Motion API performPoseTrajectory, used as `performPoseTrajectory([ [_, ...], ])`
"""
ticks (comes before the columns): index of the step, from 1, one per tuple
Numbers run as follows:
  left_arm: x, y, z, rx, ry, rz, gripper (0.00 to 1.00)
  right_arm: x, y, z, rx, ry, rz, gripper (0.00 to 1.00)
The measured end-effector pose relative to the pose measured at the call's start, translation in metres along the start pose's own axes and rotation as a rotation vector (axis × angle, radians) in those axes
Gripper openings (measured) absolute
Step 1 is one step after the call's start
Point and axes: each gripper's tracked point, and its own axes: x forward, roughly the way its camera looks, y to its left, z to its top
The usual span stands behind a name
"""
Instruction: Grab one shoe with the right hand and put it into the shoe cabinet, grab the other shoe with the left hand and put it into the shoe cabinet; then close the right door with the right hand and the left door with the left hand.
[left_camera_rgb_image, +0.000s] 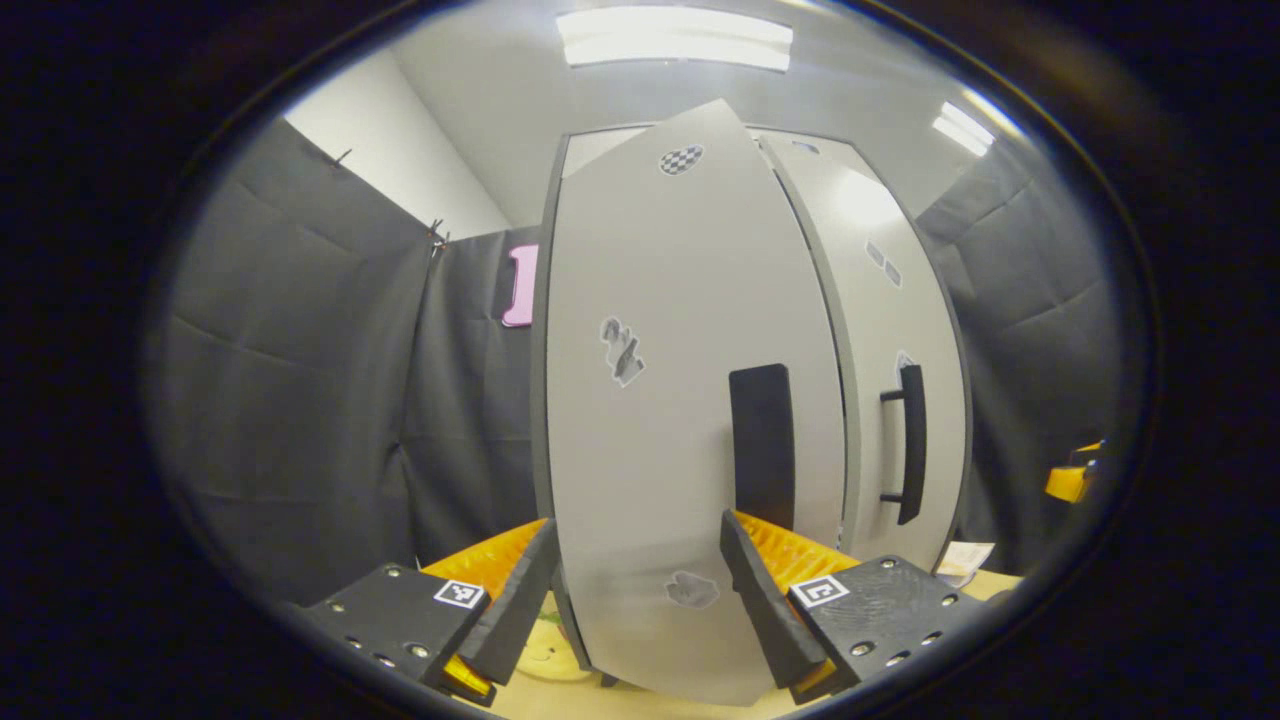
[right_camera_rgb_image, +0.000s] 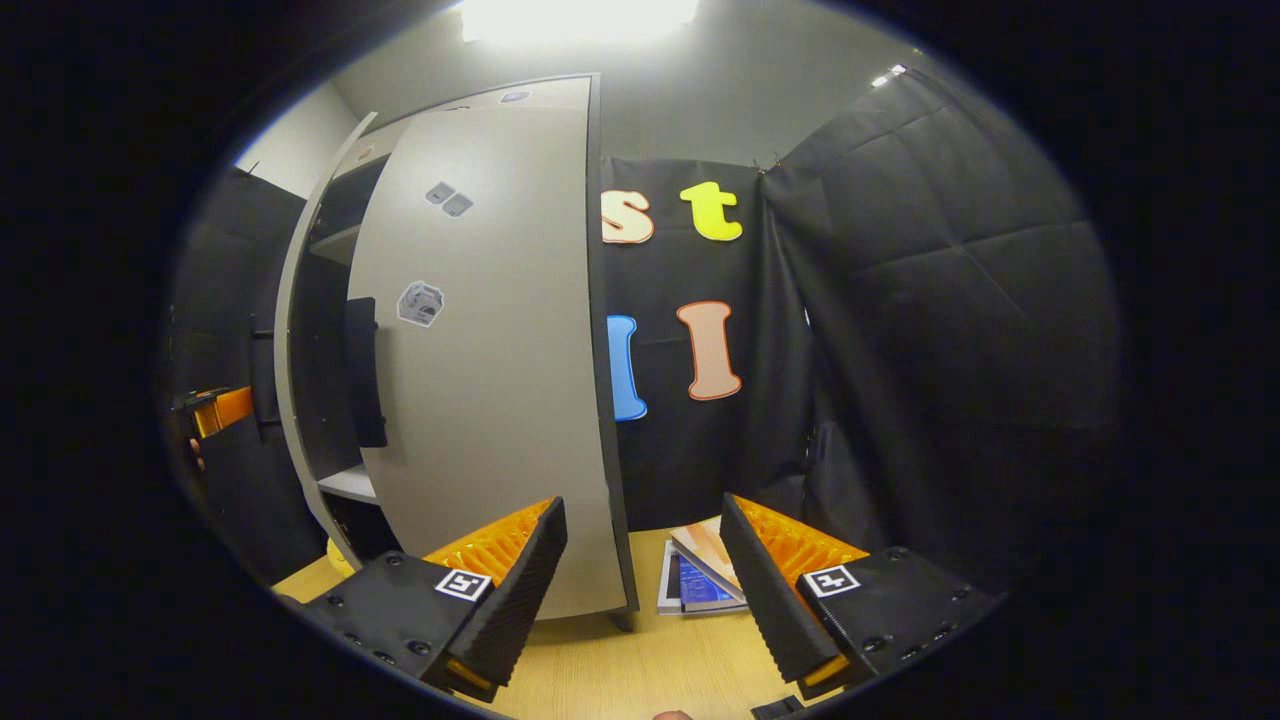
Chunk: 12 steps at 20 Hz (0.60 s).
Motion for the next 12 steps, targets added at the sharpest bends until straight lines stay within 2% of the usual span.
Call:
performPoseTrajectory([
  [5, -0.007, 0.004, 0.004, 0.01, 0.005, 0.013, 0.93, -0.021, 0.028, 0.014, -0.005, -0.031, 0.043, 0.97],
  [6, -0.008, 0.005, 0.004, 0.009, 0.012, 0.013, 0.93, -0.026, 0.035, 0.018, -0.006, -0.042, 0.054, 0.92],
  [7, -0.009, 0.007, 0.006, 0.007, 0.015, 0.014, 0.93, -0.033, 0.041, 0.023, -0.007, -0.055, 0.061, 0.97],
  [12, -0.01, 0.006, 0.006, -0.01, 0.015, 0.008, 0.93, -0.074, 0.071, 0.032, -0.015, -0.091, 0.093, 0.97],
])
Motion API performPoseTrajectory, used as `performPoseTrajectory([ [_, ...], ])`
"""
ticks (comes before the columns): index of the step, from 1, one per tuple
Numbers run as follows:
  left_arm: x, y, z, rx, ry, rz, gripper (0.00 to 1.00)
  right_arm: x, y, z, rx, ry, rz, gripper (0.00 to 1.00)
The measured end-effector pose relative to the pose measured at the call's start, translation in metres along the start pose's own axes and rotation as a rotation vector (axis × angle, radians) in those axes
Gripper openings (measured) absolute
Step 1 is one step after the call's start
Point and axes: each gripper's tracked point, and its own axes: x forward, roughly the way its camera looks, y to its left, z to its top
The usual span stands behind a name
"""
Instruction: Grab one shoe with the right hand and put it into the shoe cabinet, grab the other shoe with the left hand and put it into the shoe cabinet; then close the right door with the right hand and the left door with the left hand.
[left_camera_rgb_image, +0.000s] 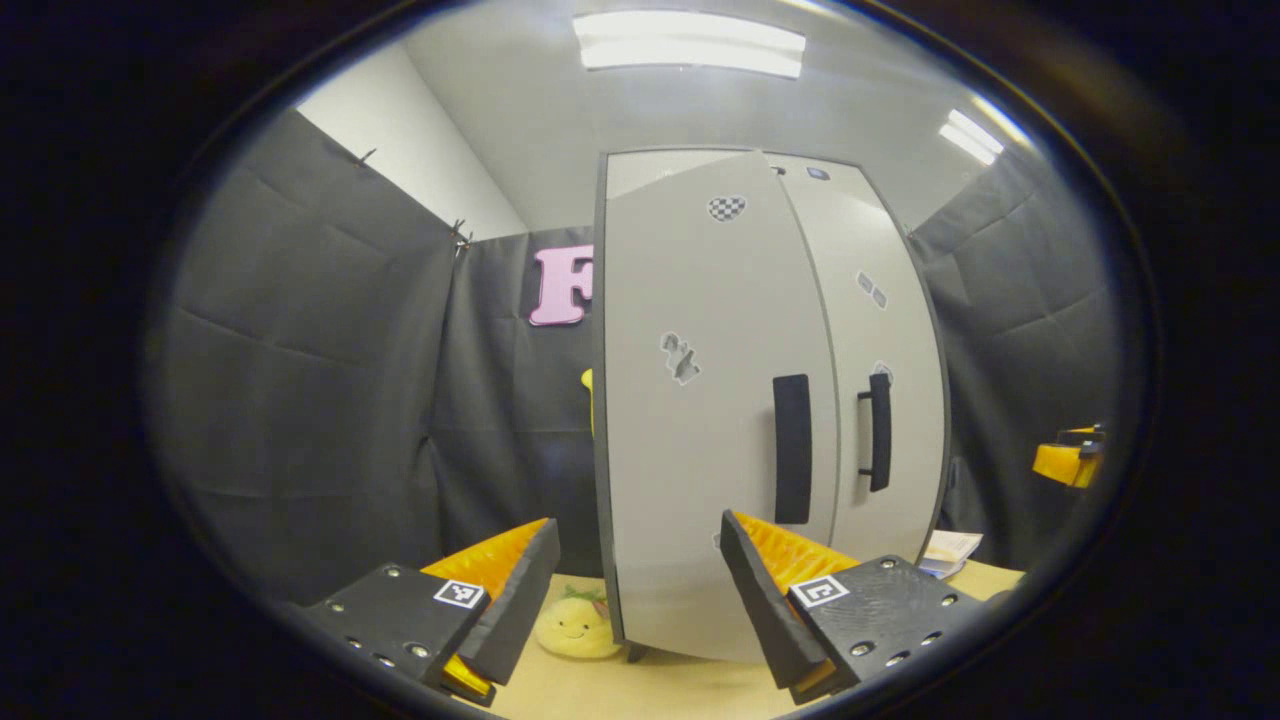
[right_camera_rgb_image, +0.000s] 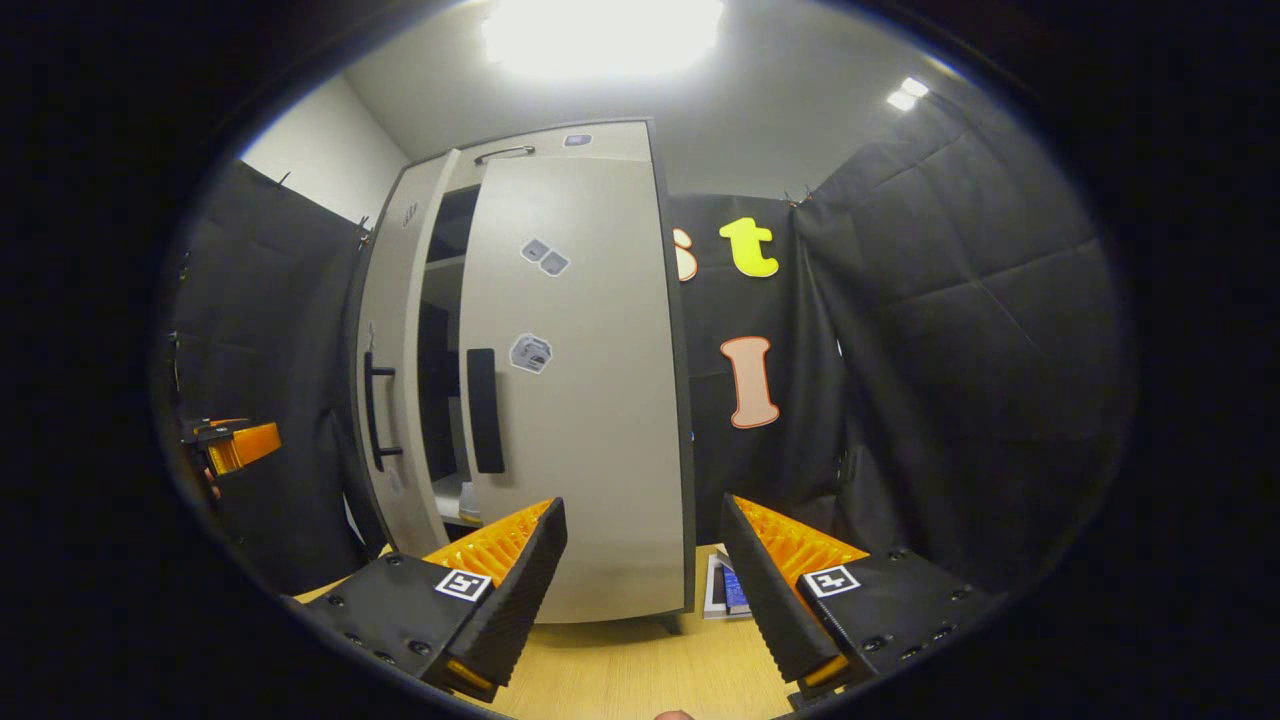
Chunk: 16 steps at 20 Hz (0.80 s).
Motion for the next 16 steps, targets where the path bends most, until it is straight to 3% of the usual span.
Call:
performPoseTrajectory([
  [16, -0.001, 0.0, -0.002, 0.005, -0.013, -0.018, 0.94, -0.081, 0.015, 0.005, -0.038, -0.018, -0.002, 0.98],
])
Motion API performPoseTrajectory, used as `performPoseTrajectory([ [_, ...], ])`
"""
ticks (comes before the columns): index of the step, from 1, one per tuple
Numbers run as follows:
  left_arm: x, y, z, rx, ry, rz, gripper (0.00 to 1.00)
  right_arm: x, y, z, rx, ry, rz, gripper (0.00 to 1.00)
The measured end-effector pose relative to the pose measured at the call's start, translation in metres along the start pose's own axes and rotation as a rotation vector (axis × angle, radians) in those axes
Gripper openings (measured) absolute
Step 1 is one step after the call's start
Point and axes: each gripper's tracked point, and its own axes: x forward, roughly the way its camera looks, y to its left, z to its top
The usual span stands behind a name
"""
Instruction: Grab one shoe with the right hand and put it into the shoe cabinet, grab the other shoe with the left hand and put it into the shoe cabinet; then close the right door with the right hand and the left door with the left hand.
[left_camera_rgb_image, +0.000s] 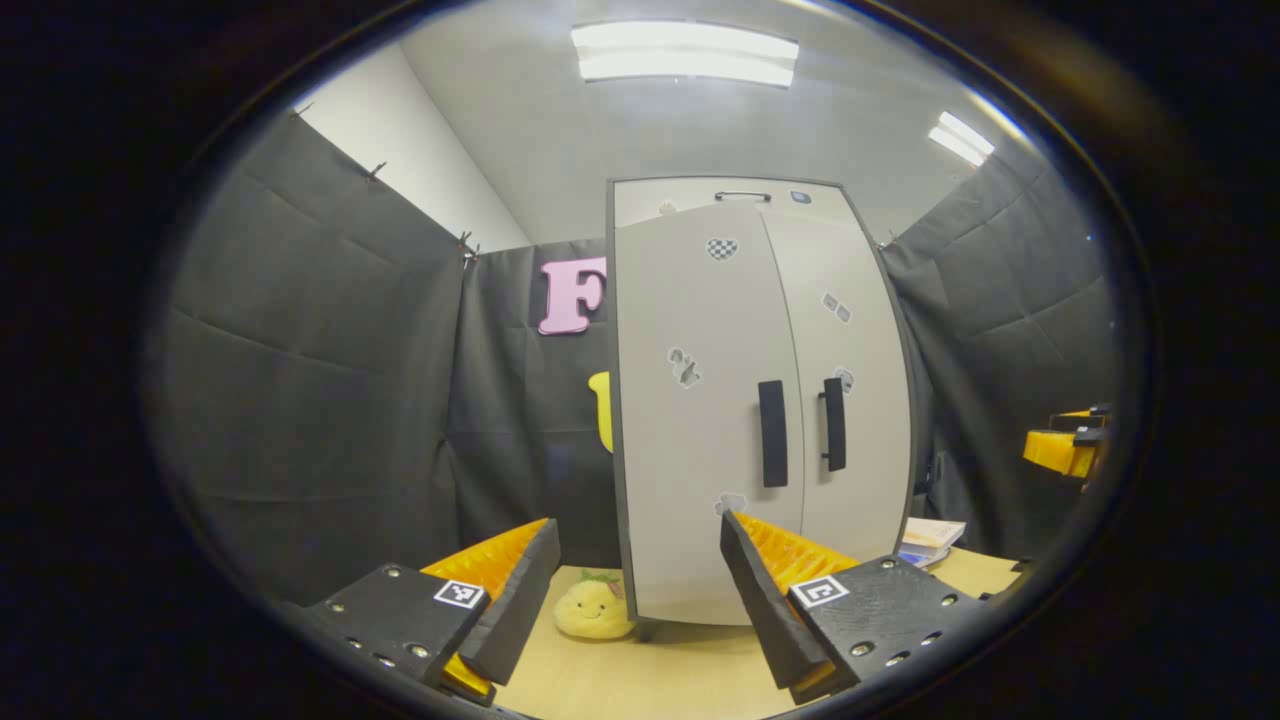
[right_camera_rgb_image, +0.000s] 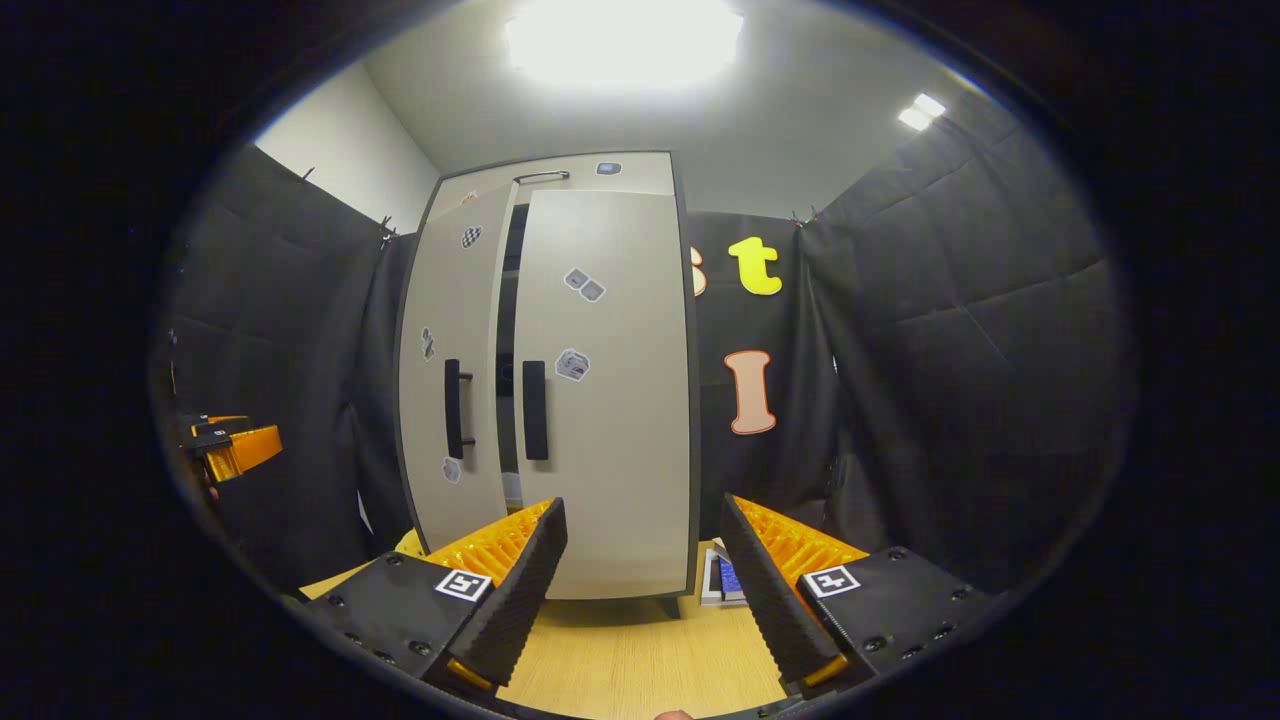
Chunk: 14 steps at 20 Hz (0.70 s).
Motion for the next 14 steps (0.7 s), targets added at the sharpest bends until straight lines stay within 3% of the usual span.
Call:
performPoseTrajectory([
  [14, 0.0, -0.001, 0.003, 0.005, -0.016, -0.003, 0.94, -0.024, 0.001, 0.003, -0.015, -0.016, 0.003, 0.97],
])
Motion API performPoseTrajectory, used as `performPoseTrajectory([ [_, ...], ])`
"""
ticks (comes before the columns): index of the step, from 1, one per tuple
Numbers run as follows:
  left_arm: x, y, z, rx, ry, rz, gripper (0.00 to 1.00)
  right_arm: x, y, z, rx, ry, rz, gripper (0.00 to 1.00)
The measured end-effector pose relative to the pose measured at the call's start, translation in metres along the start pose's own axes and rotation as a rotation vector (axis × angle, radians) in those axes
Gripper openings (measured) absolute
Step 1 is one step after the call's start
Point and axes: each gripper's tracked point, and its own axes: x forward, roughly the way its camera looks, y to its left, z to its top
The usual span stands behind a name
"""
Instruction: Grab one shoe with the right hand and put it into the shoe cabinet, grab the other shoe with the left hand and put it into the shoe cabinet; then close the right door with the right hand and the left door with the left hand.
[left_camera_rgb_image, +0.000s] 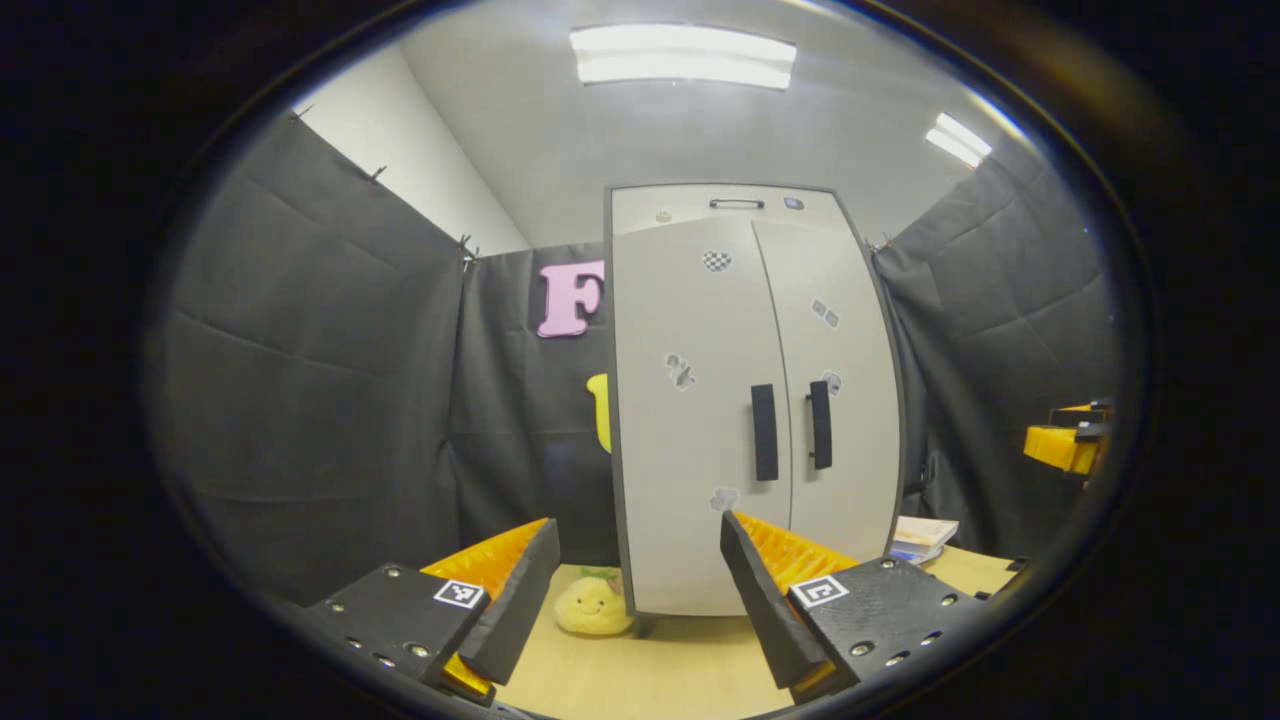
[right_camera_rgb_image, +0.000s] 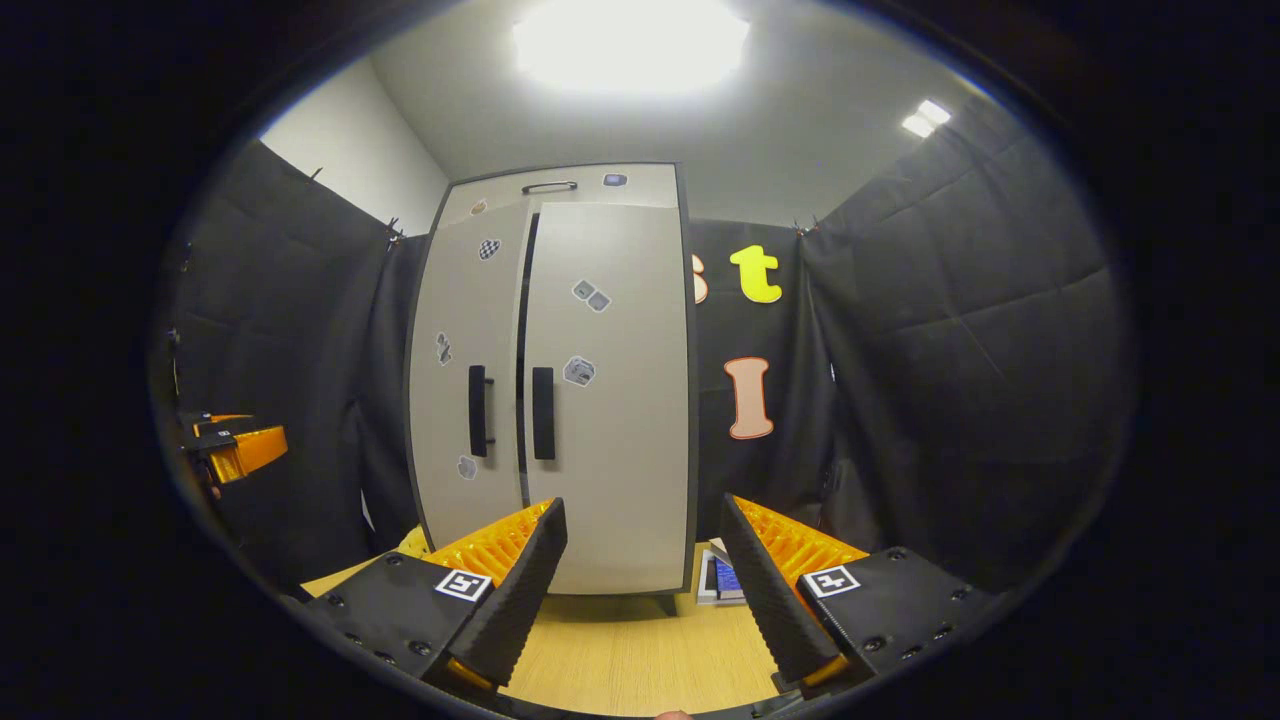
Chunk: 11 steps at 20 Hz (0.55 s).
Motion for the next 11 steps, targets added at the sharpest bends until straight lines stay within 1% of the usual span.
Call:
performPoseTrajectory([
  [9, -0.0003, 0.0007, 0.0002, 0.001, 0.0, 0.001, 0.94, -0.0069, 0.0018, 0.0002, 0.008, -0.008, -0.008, 0.98],
  [11, -0.0012, 0.0013, 0.0003, 0.002, 0.001, 0.011, 0.94, -0.0084, 0.0034, -0.0013, 0.003, -0.008, -0.008, 0.97],
])
